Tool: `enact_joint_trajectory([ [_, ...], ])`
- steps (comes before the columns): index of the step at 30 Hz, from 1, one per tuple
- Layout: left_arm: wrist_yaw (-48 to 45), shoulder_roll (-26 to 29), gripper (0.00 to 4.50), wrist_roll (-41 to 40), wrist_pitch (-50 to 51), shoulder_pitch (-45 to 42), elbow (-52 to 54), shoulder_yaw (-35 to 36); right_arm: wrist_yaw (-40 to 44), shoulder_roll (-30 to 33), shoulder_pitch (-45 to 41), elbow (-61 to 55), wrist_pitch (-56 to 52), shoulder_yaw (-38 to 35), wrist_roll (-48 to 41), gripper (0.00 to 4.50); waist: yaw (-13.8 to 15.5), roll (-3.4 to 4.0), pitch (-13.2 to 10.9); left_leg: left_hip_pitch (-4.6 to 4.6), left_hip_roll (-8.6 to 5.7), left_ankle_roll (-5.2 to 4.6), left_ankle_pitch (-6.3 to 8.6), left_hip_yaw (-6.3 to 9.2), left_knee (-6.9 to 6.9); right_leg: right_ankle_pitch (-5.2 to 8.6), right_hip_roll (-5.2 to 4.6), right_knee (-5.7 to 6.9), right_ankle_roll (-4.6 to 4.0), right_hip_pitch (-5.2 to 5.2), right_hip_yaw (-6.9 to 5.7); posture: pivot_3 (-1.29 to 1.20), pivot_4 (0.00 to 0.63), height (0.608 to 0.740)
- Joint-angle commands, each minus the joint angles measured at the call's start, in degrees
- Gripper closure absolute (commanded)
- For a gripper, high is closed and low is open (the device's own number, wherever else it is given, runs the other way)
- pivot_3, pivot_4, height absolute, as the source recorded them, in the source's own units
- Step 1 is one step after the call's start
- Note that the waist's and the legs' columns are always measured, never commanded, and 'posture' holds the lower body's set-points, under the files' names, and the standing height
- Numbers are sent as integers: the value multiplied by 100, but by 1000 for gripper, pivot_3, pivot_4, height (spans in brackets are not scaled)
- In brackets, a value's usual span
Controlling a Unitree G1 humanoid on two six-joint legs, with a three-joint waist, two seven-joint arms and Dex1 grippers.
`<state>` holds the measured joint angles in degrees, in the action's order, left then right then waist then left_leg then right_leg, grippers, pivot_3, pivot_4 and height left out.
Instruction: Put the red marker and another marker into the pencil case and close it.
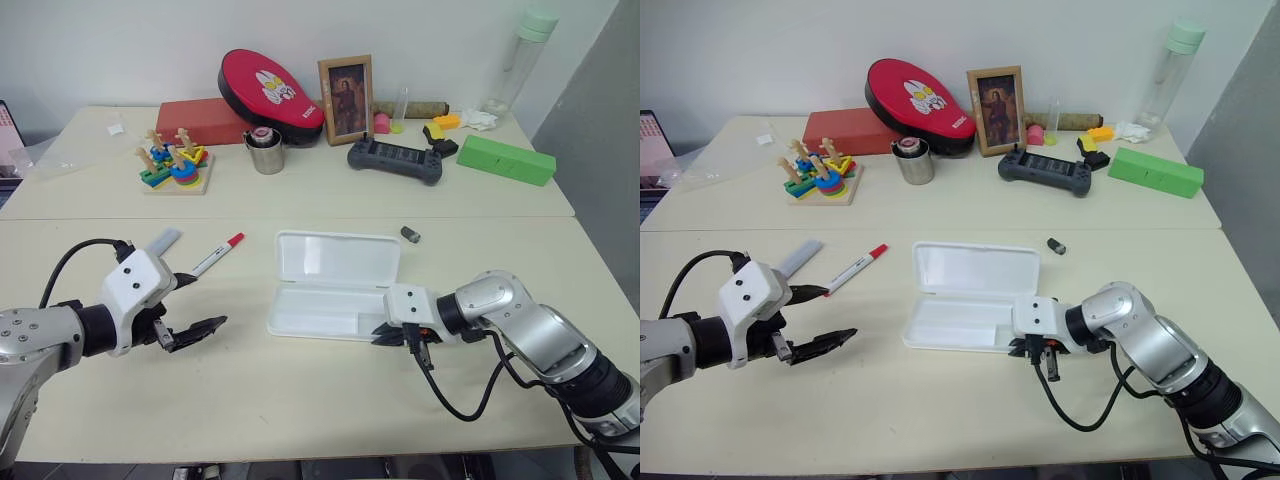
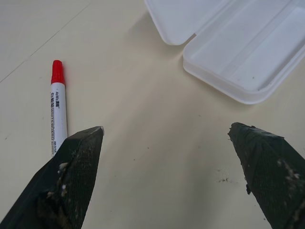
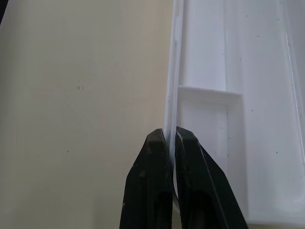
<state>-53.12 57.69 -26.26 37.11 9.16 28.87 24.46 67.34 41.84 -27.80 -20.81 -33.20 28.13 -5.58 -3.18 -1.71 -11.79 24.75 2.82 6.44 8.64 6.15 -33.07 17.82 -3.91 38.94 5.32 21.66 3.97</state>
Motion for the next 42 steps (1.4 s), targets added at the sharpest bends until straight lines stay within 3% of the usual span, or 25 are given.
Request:
enact_joint_trajectory([
  [1,-58,134,0,63,-79,-44,26,142,116,29,80,2,258,65,8,4223,0,0,0,0,0,0,0,0,0,0,0,0,0,0,0,0,150,740],
  [17,-92,132,0,32,-71,-116,-56,139,352,116,-15,-289,-48,-707,-753,686,3,0,0,0,0,0,0,0,-1,0,0,1,0,-2,0,0,150,740],
  [27,47,18,0,86,-234,-341,-401,284,376,129,-653,-415,-422,-1592,-1678,686,2,0,0,0,0,0,0,1,-1,0,0,1,0,-2,-1,0,150,740],
  [32,408,-181,0,430,-694,-1122,-1343,-155,-125,-191,-1021,-248,-533,-1717,-1710,686,2,0,1,-1,0,-1,-1,3,-2,0,0,4,0,-4,-2,0,150,740],
  [42,364,-348,0,1081,-1179,-2579,-3232,-1319,-383,-240,-1006,-268,-532,-1737,-1725,686,9,-2,2,0,0,-1,-1,5,0,-1,1,5,1,-3,-7,0,150,740],
])
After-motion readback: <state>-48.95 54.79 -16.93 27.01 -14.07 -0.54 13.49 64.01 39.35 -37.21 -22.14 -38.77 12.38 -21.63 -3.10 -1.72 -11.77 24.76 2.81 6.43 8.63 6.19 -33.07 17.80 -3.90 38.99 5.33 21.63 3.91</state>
